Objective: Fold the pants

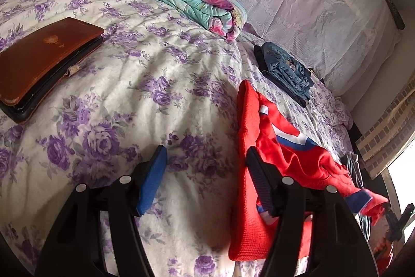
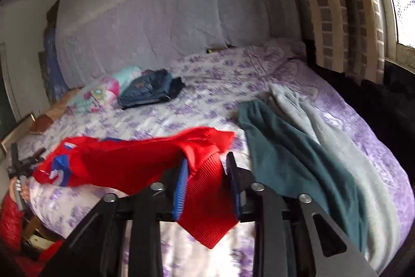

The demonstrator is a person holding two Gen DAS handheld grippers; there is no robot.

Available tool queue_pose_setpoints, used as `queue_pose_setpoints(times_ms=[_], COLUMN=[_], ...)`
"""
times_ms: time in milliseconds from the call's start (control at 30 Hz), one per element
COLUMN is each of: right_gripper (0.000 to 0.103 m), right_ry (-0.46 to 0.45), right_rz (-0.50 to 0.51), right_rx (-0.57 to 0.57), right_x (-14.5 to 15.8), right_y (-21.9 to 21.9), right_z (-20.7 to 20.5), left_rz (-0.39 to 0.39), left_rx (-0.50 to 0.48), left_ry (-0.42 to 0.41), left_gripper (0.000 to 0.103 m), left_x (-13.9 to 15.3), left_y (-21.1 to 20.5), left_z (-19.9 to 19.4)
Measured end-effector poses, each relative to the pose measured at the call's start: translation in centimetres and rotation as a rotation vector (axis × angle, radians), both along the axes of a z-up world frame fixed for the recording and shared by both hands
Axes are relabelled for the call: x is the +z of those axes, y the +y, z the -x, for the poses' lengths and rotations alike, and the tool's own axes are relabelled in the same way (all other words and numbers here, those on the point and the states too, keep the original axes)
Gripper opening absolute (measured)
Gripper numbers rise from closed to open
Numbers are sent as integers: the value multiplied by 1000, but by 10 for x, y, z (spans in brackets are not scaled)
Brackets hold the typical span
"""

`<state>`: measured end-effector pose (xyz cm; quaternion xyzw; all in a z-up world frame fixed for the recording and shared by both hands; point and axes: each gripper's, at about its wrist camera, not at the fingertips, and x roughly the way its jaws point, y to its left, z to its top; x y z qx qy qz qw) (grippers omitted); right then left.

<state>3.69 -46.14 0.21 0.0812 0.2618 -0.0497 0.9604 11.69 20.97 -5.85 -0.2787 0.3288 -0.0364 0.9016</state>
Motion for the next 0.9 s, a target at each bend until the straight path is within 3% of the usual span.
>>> queue_pose_setpoints(times_ms=[33, 133, 233, 300, 500, 700, 800, 867, 900], right_gripper=[70, 70, 70, 70, 70, 70, 70, 70, 70], right_ry=[43, 61, 43, 38, 36, 48, 52, 61, 68], right_rz=[-36, -210, -333, -406, -429, -439, -451, -474, -487], right_rx=[-75, -111, -84, -34, 115, 177, 178, 183, 183], right_x=[-16, -51, -63, -66, -64, -62, -62, -65, -66], right_y=[-14, -40, -41, -36, 10, 32, 33, 33, 33], right_z=[8, 44, 67, 65, 36, 37, 45, 47, 47], left_rz=[-5, -43, -40, 7, 151, 177, 263, 223, 192], left_rx=[-2, -14, -32, -52, -82, -111, -170, -137, -122], left_ry=[-4, 16, 48, 55, 103, 145, 173, 183, 181], left_gripper=[62, 67, 85, 89, 89, 89, 85, 73, 61], left_x=[0, 4, 12, 16, 12, 7, 0, -2, -2], left_y=[-1, -7, -16, -21, -31, -52, -65, -73, -75], left_z=[2, 4, 11, 20, 42, 35, 25, 18, 15])
